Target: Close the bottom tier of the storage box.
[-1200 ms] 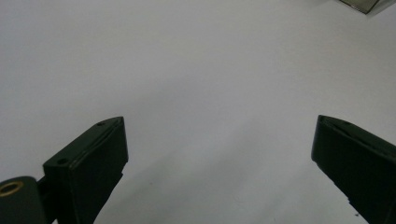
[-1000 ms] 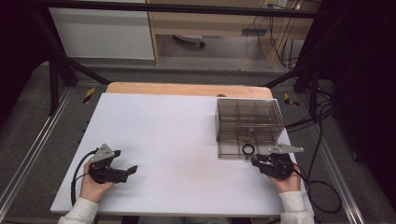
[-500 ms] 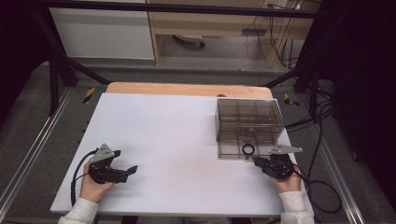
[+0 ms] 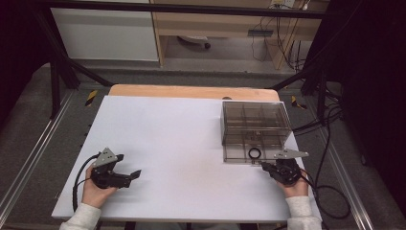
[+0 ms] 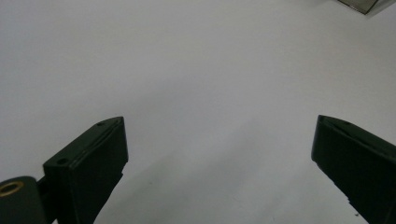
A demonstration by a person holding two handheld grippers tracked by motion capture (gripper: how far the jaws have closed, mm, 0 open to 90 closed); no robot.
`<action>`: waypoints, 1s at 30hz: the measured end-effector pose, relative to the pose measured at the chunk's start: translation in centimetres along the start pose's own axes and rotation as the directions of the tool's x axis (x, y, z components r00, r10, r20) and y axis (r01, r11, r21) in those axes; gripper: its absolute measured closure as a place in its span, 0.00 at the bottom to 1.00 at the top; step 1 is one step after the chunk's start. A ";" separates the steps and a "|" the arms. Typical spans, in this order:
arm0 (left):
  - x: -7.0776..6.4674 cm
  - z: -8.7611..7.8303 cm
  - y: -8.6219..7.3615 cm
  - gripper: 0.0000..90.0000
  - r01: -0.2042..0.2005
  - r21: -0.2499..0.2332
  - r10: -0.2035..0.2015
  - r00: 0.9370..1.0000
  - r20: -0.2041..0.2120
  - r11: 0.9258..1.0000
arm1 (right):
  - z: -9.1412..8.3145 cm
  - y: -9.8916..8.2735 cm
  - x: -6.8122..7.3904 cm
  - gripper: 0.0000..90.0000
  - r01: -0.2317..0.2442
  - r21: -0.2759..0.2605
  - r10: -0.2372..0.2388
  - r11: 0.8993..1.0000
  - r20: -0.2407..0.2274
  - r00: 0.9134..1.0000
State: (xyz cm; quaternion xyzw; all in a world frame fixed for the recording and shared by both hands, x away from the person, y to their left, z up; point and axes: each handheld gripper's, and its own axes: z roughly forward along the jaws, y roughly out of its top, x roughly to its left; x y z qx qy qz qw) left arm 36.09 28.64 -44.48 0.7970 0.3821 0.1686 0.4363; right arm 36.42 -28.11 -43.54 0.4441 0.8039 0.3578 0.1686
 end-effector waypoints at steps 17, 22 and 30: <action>0.0 0.1 0.0 0.04 -0.003 0.002 0.003 1.000 0.000 1.000 | 0.7 -0.3 -0.4 1.00 0.006 0.015 -0.007 1.000 0.057 0.998; 0.0 0.1 0.0 0.04 -0.003 0.003 0.003 1.000 0.001 1.000 | 0.9 -0.3 -0.5 1.00 0.008 0.016 -0.009 1.000 0.064 0.998; 0.0 0.1 0.0 0.04 -0.003 0.003 0.003 1.000 0.001 1.000 | 1.4 -0.3 -0.6 1.00 0.014 0.025 -0.016 1.000 0.071 0.997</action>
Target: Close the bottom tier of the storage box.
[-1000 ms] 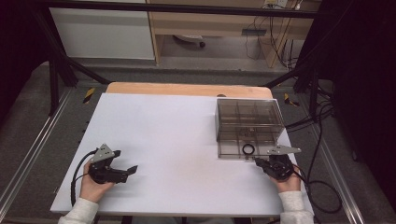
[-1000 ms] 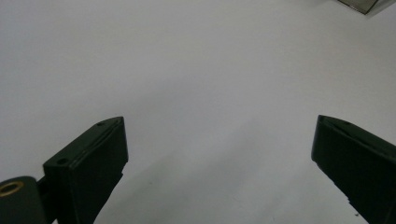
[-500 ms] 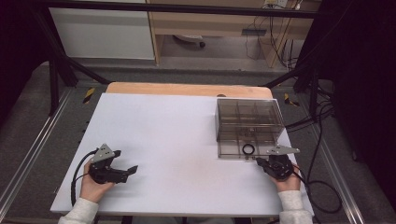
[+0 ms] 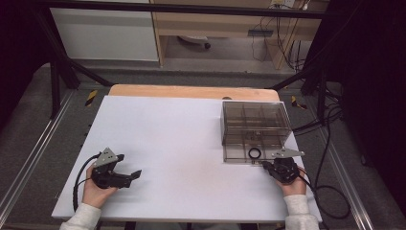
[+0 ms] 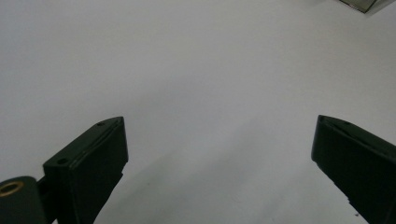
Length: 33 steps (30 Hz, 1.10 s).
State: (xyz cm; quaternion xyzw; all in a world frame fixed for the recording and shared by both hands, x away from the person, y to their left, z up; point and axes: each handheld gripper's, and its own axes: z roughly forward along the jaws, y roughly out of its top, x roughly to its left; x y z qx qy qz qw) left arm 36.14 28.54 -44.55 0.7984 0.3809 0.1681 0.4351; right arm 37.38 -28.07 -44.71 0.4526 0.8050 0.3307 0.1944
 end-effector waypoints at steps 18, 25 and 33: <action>0.0 0.0 0.0 0.04 -0.001 0.001 0.001 1.000 0.001 1.000 | 0.3 0.0 -0.1 1.00 0.008 -0.004 -0.007 1.000 0.007 1.000; 0.0 0.0 0.0 0.04 -0.001 0.002 0.001 1.000 0.001 1.000 | 0.3 0.1 -0.1 1.00 0.008 -0.003 -0.008 1.000 0.008 1.000; 0.0 0.0 0.0 0.04 -0.001 0.000 0.001 1.000 0.001 1.000 | 0.4 0.1 -0.2 1.00 0.009 -0.006 -0.009 1.000 0.012 1.000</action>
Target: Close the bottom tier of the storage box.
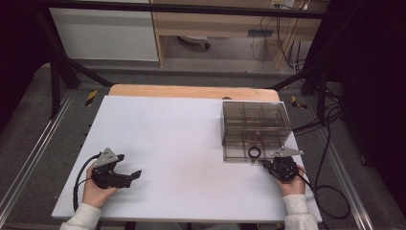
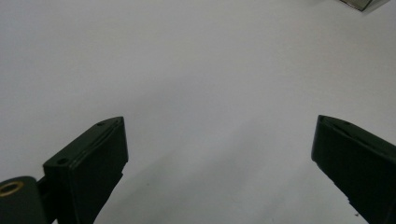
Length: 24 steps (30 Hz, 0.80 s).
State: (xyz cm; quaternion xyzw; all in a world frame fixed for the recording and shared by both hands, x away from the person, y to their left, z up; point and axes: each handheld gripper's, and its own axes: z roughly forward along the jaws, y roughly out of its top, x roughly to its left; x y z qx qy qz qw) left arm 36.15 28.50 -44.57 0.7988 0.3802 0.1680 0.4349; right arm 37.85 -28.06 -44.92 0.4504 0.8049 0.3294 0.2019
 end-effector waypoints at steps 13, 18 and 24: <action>0.0 0.0 0.0 0.04 0.001 0.000 -0.001 1.000 -0.001 1.000 | 0.2 0.1 -0.2 1.00 -0.004 -0.006 0.004 1.000 0.004 1.000; 0.0 0.0 0.0 0.04 0.000 0.000 0.000 1.000 -0.001 1.000 | 0.3 0.2 -0.3 1.00 -0.005 -0.010 0.005 1.000 0.008 1.000; 0.0 0.0 0.0 0.04 0.002 0.000 -0.002 1.000 -0.001 1.000 | 0.4 0.3 -0.4 1.00 -0.002 -0.011 0.002 1.000 0.011 1.000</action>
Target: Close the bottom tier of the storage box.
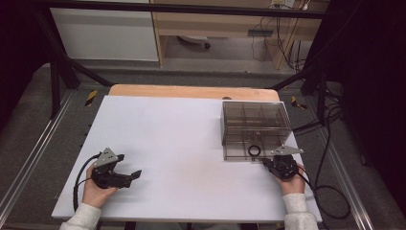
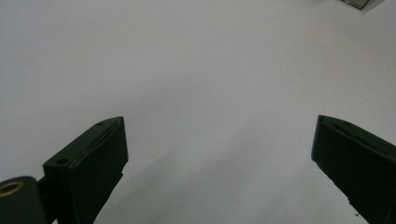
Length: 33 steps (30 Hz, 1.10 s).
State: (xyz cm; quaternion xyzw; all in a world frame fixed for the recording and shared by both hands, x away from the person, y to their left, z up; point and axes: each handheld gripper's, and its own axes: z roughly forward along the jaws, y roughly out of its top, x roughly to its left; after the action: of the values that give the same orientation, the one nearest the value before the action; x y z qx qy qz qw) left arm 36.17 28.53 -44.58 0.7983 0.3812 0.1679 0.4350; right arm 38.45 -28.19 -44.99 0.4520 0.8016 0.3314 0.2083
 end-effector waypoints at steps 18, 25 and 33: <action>0.0 0.0 0.0 0.04 0.001 -0.003 -0.001 1.000 -0.002 1.000 | 0.2 0.2 -0.2 1.00 0.001 -0.006 -0.001 1.000 0.008 1.000; 0.0 0.0 0.0 0.04 0.002 -0.003 -0.002 1.000 -0.001 1.000 | 0.2 0.2 -0.2 1.00 0.003 -0.009 -0.002 1.000 0.012 1.000; 0.0 0.0 0.0 0.04 0.002 -0.003 -0.002 1.000 0.000 1.000 | 0.3 0.3 -0.3 1.00 0.008 -0.013 -0.008 1.000 0.012 1.000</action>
State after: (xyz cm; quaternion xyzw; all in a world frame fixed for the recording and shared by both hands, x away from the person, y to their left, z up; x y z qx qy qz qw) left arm 36.17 28.49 -44.58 0.7972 0.3820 0.1680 0.4362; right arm 38.97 -28.22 -44.98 0.4496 0.7998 0.3331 0.2173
